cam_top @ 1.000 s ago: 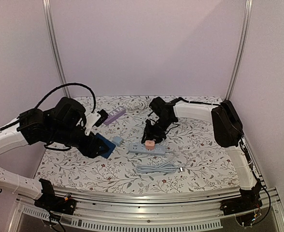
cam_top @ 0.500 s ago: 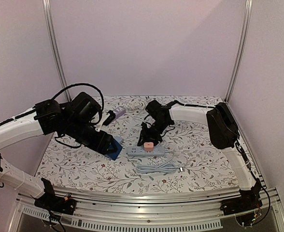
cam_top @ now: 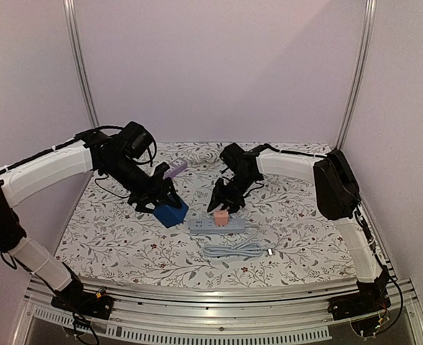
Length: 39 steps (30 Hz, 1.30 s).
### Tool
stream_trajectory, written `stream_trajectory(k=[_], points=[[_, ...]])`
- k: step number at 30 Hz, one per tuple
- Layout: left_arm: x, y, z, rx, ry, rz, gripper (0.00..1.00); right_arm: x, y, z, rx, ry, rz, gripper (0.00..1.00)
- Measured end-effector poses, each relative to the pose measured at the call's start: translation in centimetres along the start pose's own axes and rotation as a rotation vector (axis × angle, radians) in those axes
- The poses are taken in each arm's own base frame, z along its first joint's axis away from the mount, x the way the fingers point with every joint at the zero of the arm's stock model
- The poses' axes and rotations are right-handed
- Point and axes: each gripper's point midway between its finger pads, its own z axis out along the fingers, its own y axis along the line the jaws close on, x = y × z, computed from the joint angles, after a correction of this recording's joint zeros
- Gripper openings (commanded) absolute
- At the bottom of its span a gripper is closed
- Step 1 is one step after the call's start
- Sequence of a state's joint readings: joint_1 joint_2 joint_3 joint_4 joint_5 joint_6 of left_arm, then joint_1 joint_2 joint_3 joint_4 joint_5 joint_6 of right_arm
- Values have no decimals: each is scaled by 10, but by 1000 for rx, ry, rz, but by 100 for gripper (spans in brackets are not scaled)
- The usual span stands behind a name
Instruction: Insert the plug
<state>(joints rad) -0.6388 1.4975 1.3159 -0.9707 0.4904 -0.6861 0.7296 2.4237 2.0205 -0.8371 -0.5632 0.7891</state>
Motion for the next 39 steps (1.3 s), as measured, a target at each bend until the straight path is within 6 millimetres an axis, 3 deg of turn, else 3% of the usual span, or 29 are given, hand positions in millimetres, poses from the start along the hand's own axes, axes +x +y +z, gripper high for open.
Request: stream_trajectory(k=[6, 11, 14, 19, 22, 26, 29, 34, 39], points=[[-3, -3, 17, 25, 64, -57, 0, -16, 11, -49, -31, -90, 5, 53], [-25, -9, 24, 8, 35, -78, 0, -32, 6, -98, -4, -198, -5, 59], [-35, -9, 23, -13, 1, -80, 0, -35, 2, -127, 33, -265, -27, 69], [-37, -8, 24, -31, -13, -105, 0, -15, -1, -171, 60, -332, -76, 91], [-39, -11, 23, -25, -16, -143, 0, -5, 1, -190, 53, -354, -95, 96], [-41, -23, 19, 21, -12, -166, 0, 1, -2, -202, 70, -371, -110, 96], [-41, -37, 19, 93, 9, -138, 0, 3, -14, -200, 102, -367, -95, 97], [-35, -59, 23, 241, 64, -60, 0, 23, -46, -191, 163, -349, -10, 98], [-27, -79, 17, 395, 70, 49, 0, 44, -58, -200, 152, -387, 72, 99]])
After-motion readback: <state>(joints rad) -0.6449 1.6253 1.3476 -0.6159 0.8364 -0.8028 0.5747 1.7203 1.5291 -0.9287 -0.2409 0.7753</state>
